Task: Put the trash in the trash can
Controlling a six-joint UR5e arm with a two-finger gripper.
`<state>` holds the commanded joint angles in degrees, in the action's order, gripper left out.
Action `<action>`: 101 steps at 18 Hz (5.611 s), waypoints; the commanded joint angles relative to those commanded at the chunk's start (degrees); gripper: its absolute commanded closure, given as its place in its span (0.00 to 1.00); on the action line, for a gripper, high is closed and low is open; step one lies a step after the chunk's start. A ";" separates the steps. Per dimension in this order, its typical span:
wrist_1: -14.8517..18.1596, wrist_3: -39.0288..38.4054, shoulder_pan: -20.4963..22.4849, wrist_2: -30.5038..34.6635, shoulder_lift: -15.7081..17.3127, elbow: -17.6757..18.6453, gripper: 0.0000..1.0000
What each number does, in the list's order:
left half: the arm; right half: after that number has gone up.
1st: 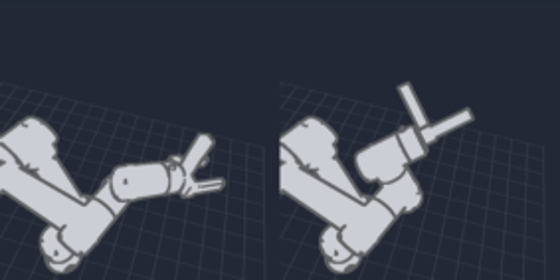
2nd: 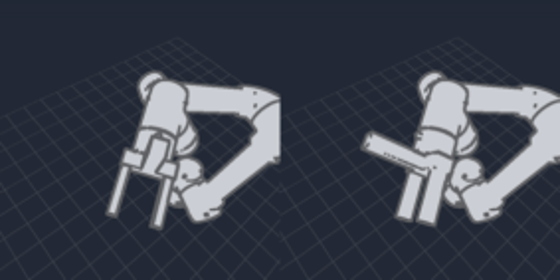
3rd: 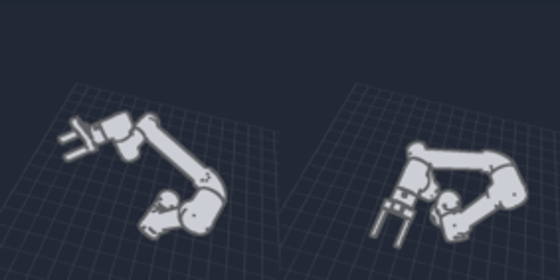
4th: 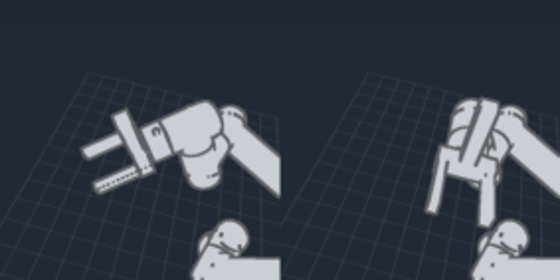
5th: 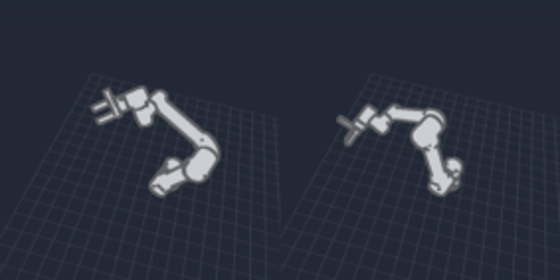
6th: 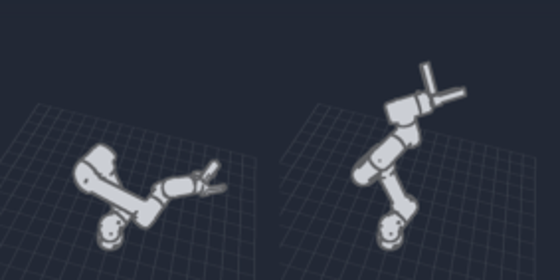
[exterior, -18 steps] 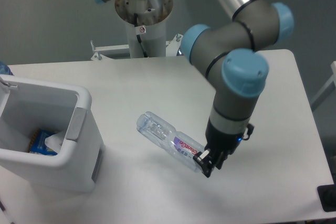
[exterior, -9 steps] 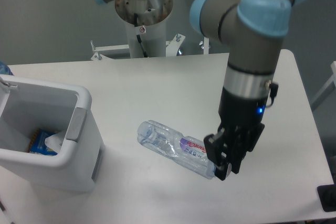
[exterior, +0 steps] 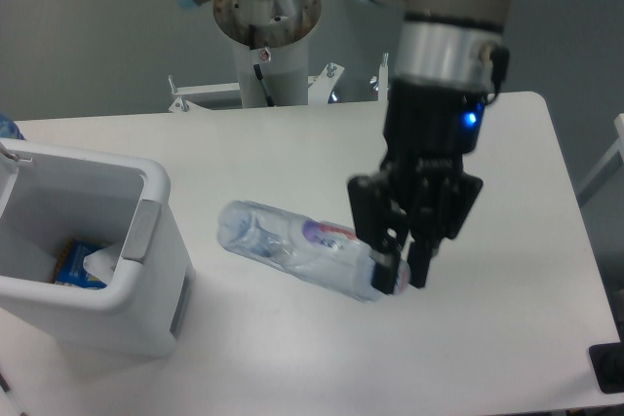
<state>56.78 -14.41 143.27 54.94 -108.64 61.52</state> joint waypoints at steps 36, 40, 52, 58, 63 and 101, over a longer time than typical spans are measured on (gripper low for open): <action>-6.77 1.49 -15.82 -1.24 -1.66 8.97 0.94; -6.86 1.58 -16.35 -1.24 -1.75 9.14 0.77; -7.03 4.21 -16.35 -1.15 -0.79 8.62 0.07; -6.94 8.26 -14.34 3.77 -0.87 7.30 0.00; -7.03 9.75 -9.86 4.12 -1.23 7.03 0.00; 10.99 69.43 1.76 34.44 -1.14 19.95 0.00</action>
<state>67.76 55.02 145.02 89.38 -109.77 81.47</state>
